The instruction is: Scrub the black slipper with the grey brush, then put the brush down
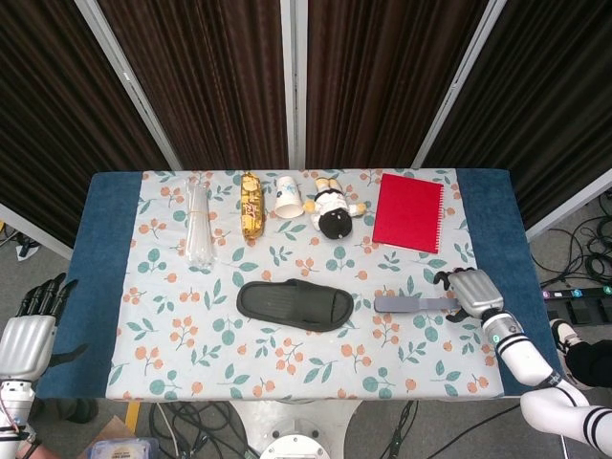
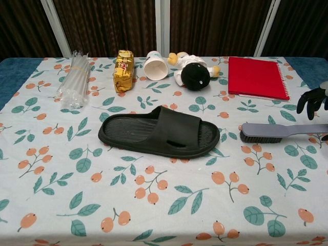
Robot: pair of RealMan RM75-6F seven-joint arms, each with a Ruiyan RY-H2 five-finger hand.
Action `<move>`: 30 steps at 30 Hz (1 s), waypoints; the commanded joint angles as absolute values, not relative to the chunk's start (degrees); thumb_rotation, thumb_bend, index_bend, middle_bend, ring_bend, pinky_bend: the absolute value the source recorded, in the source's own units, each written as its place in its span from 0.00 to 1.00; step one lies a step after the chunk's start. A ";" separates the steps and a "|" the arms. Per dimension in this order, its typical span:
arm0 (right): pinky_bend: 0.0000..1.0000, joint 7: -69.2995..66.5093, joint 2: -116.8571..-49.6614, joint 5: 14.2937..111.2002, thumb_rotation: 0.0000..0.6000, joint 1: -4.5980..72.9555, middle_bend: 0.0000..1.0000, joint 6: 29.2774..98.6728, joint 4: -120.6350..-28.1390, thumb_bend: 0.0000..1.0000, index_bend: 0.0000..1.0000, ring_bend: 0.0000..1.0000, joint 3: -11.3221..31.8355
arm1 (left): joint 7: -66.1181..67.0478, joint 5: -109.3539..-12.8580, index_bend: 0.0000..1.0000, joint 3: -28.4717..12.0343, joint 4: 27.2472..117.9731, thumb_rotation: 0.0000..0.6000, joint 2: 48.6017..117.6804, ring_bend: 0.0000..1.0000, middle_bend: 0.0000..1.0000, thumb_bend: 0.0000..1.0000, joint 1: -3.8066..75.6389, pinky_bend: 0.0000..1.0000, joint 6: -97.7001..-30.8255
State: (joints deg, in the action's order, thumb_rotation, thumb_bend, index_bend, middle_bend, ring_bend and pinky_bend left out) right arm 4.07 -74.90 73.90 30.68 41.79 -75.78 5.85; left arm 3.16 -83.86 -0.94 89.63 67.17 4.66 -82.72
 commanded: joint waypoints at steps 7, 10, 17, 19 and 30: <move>0.43 2.43 -76.54 72.86 1.00 32.96 0.49 37.98 -73.84 0.00 0.44 0.40 4.75 | 2.25 -83.38 0.12 -0.85 88.79 1.00 67.57 0.02 0.08 0.00 4.55 0.11 -82.16; 0.44 1.73 -76.86 72.63 1.00 33.36 0.50 37.33 -73.60 0.00 0.46 0.41 4.47 | 2.02 -83.23 0.12 -0.90 88.54 1.00 67.75 0.02 0.08 0.00 4.50 0.11 -82.12; 0.51 -2.17 -77.31 71.95 1.00 34.52 0.54 34.07 -73.41 0.01 0.52 0.47 4.00 | 1.80 -82.93 0.12 -0.87 88.21 1.00 67.99 0.02 0.08 0.00 4.20 0.11 -82.21; 0.54 -3.43 -77.48 72.10 1.00 34.72 0.56 33.78 -73.27 0.01 0.54 0.50 4.09 | 1.74 -82.83 0.12 -0.90 88.17 1.00 68.04 0.02 0.08 0.00 4.09 0.11 -82.32; 0.94 -15.90 -76.57 74.82 1.00 36.15 0.74 30.44 -74.54 0.05 0.77 0.81 5.08 | 0.74 -82.80 0.12 -0.80 88.39 1.00 68.04 0.02 0.08 0.00 3.64 0.11 -82.54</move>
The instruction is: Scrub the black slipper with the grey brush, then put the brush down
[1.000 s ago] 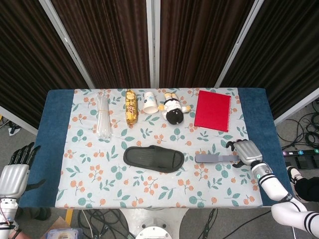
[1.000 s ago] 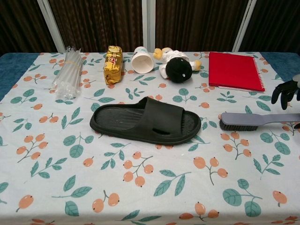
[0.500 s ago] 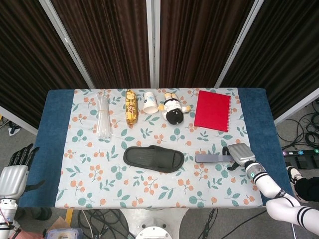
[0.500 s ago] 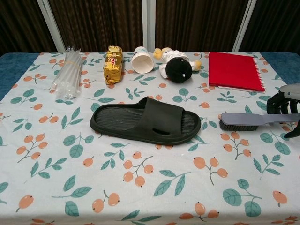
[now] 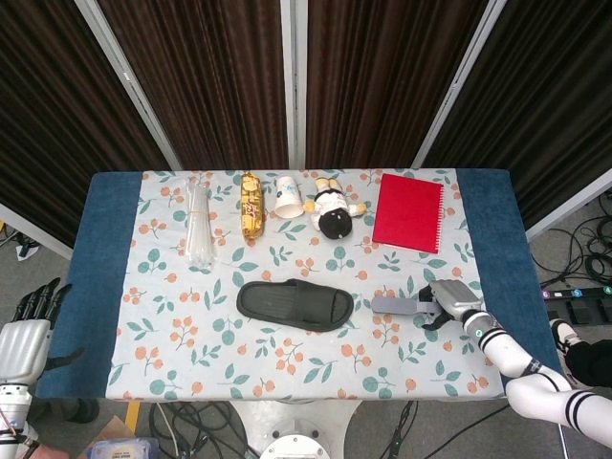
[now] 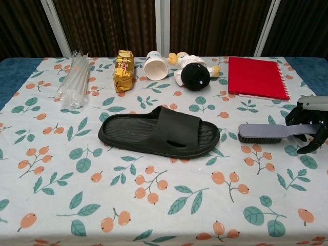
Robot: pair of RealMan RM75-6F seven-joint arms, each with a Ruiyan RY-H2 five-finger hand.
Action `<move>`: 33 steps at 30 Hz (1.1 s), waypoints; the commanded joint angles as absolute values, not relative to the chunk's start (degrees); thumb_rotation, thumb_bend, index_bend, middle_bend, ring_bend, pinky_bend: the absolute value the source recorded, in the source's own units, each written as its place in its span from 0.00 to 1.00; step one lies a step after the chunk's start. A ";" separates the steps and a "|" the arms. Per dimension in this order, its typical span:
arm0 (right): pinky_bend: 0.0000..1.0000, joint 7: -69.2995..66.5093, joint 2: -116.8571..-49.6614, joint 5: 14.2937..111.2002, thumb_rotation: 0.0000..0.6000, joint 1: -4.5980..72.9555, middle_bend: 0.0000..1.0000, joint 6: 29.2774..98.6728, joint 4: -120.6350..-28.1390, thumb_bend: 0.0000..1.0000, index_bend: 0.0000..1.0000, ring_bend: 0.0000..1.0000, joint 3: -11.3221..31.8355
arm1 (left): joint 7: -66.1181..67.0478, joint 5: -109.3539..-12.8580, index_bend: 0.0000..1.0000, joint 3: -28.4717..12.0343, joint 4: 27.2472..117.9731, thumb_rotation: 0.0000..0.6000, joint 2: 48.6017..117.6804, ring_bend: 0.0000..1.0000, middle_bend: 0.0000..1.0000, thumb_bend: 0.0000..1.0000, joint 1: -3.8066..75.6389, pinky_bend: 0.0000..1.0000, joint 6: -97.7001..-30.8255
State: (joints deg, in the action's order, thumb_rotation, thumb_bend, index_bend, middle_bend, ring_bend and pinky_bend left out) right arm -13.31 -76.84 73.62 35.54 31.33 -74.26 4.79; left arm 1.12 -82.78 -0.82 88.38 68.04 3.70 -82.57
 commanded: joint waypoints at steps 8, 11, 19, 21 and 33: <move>1.00 -17.97 -76.62 76.87 1.00 37.57 0.93 30.16 -74.10 0.39 1.00 1.00 4.78 | -1.74 -83.06 0.12 -1.19 87.14 1.00 68.80 0.02 0.08 0.00 3.66 0.11 -82.79; 1.00 -18.48 -76.49 77.51 1.00 37.59 0.97 31.03 -74.42 0.47 1.00 1.00 4.61 | -2.74 -83.02 0.12 -1.69 86.50 1.00 69.31 0.02 0.08 0.00 3.88 0.11 -82.89; 1.00 -20.35 -71.22 83.65 1.00 38.57 1.00 35.16 -78.74 0.51 1.00 1.00 4.03 | -11.28 -86.23 0.13 -3.80 84.06 1.00 70.07 0.06 0.14 0.00 8.55 0.14 -79.92; 1.00 -20.70 -68.90 85.35 1.00 39.50 1.00 35.52 -80.53 0.51 1.00 1.00 4.10 | -14.57 -87.63 0.14 -4.30 83.44 1.00 70.20 0.07 0.16 0.03 10.89 0.14 -77.89; 1.00 -14.70 -59.74 85.98 1.00 44.69 1.00 35.78 -88.91 0.51 1.00 1.00 6.86 | -26.61 -96.94 0.11 -5.18 77.17 1.00 76.07 0.07 0.16 0.05 33.68 0.14 -56.01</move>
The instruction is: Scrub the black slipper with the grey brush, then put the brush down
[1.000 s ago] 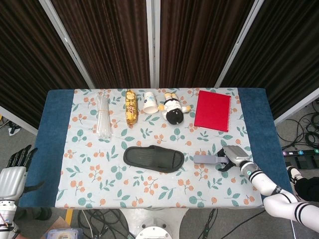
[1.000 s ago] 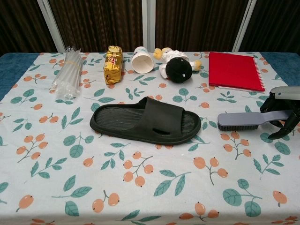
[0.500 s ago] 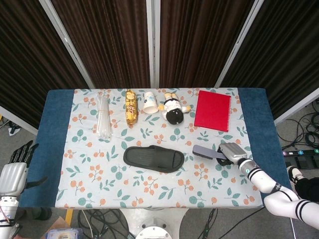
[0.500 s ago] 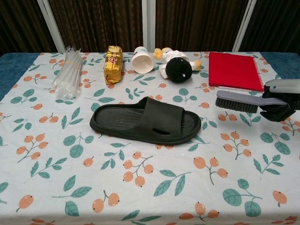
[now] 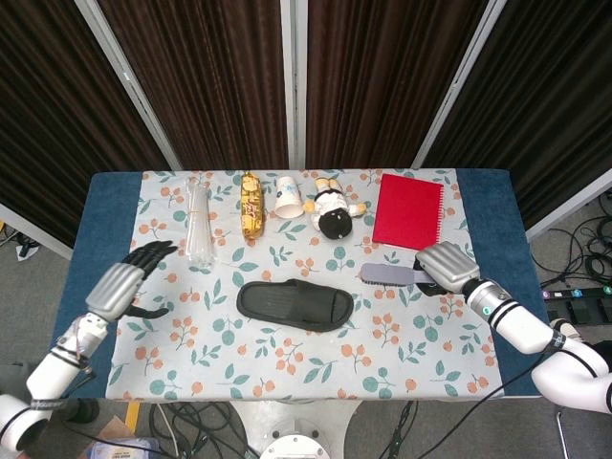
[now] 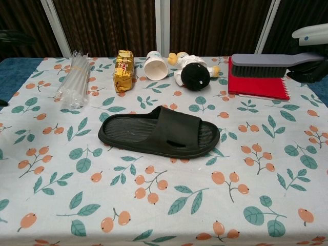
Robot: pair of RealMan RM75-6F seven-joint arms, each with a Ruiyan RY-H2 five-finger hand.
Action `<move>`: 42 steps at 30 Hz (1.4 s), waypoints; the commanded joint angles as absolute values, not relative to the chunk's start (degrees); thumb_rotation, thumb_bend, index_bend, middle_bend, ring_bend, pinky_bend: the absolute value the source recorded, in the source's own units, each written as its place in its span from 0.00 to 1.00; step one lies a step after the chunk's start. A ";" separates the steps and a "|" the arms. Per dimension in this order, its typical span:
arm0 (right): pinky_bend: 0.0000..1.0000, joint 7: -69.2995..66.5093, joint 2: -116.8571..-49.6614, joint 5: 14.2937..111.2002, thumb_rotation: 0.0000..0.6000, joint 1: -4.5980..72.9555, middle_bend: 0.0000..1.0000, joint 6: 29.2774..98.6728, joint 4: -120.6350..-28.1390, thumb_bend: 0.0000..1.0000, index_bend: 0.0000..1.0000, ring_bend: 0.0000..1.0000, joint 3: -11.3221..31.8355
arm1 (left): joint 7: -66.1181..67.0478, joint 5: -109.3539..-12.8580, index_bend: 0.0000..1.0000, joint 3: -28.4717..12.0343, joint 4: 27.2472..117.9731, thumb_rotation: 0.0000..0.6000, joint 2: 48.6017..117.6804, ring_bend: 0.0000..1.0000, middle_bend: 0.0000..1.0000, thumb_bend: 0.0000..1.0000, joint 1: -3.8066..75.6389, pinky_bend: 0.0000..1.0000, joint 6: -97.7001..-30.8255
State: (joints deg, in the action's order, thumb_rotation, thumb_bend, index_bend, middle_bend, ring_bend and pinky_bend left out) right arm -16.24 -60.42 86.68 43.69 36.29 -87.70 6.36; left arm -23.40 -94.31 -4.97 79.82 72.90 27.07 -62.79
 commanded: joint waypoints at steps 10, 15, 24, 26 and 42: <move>1.00 -5.55 -66.06 81.63 1.00 46.86 1.00 35.32 -87.42 0.54 1.00 1.00 6.83 | -29.17 -96.10 0.09 -4.08 69.68 1.00 87.14 0.07 0.12 0.05 44.34 0.14 -45.58; 1.00 -2.82 -71.24 80.59 1.00 47.15 1.00 37.57 -84.43 0.54 1.00 1.00 6.93 | -28.85 -95.16 0.09 -3.45 67.24 1.00 90.60 0.07 0.12 0.05 46.72 0.14 -44.13; 1.00 -0.22 -78.95 80.42 1.00 48.08 1.00 39.78 -78.70 0.55 1.00 1.00 6.55 | -30.80 -93.00 0.09 -2.34 62.41 1.00 95.78 0.07 0.13 0.05 49.77 0.14 -41.56; 1.00 0.41 -80.54 80.28 1.00 48.38 1.00 39.92 -77.75 0.55 1.00 1.00 6.44 | -31.26 -92.37 0.09 -2.33 61.20 1.00 96.66 0.07 0.14 0.05 50.12 0.14 -41.45; 1.00 5.20 -91.73 80.79 1.00 49.91 1.00 41.96 -67.62 0.55 1.00 1.00 5.34 | -34.17 -90.26 0.35 -1.76 54.33 1.00 101.28 0.29 0.48 0.05 50.82 0.28 -44.04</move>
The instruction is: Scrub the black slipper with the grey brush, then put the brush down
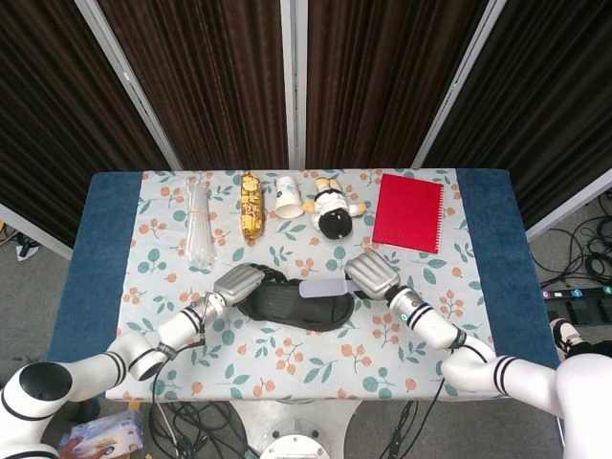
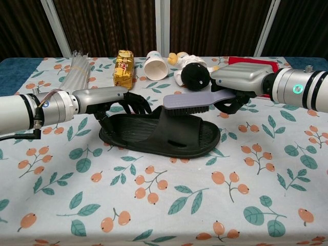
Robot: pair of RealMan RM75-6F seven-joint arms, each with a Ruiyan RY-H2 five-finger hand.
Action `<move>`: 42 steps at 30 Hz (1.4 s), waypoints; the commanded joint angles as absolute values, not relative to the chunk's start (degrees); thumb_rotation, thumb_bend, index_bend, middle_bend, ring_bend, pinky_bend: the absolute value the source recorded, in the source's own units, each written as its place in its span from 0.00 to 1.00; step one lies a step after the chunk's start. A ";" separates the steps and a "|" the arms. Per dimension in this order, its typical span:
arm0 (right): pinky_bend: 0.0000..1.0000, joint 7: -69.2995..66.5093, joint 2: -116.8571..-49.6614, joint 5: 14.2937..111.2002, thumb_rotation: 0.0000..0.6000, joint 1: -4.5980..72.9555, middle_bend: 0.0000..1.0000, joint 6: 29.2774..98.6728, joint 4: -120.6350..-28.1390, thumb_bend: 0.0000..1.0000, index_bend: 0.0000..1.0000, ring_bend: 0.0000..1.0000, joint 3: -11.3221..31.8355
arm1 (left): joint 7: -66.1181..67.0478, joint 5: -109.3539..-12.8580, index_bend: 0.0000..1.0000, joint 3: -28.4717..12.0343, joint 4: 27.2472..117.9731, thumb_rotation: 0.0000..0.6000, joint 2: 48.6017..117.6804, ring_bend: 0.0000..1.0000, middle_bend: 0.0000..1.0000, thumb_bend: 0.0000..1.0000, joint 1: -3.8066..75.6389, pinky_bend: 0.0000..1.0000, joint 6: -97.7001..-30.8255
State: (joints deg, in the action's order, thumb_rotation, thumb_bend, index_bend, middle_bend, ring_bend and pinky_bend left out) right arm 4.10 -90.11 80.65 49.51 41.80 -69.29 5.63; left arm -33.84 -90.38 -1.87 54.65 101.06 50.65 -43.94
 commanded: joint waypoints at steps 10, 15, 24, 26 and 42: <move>1.00 4.78 -90.25 84.56 1.00 49.02 1.00 41.92 -69.51 0.55 1.00 1.00 0.69 | -35.77 -89.09 0.36 -1.44 53.03 1.00 101.51 0.29 0.48 0.05 51.44 0.28 -43.40; 1.00 1.92 -86.97 87.23 1.00 47.74 1.00 44.62 -72.56 0.55 1.00 1.00 -1.00 | -35.86 -88.77 0.35 -1.24 53.01 1.00 101.46 0.29 0.48 0.05 51.79 0.28 -43.05; 1.00 -2.89 -88.14 85.89 1.00 48.45 1.00 47.18 -68.34 0.55 1.00 1.00 3.00 | -34.60 -88.03 0.35 -1.32 53.71 1.00 101.36 0.29 0.48 0.05 52.41 0.28 -42.49; 1.00 -2.37 -89.92 85.38 1.00 49.52 1.00 45.44 -66.17 0.55 1.00 1.00 3.34 | -34.51 -87.77 0.35 -1.35 53.89 1.00 101.27 0.29 0.48 0.05 52.50 0.28 -42.22; 1.00 -2.16 -88.53 90.60 1.00 49.12 1.00 44.85 -70.71 0.55 1.00 1.00 -2.96 | -33.74 -86.59 0.35 -1.25 53.74 1.00 101.10 0.29 0.48 0.05 52.36 0.28 -41.77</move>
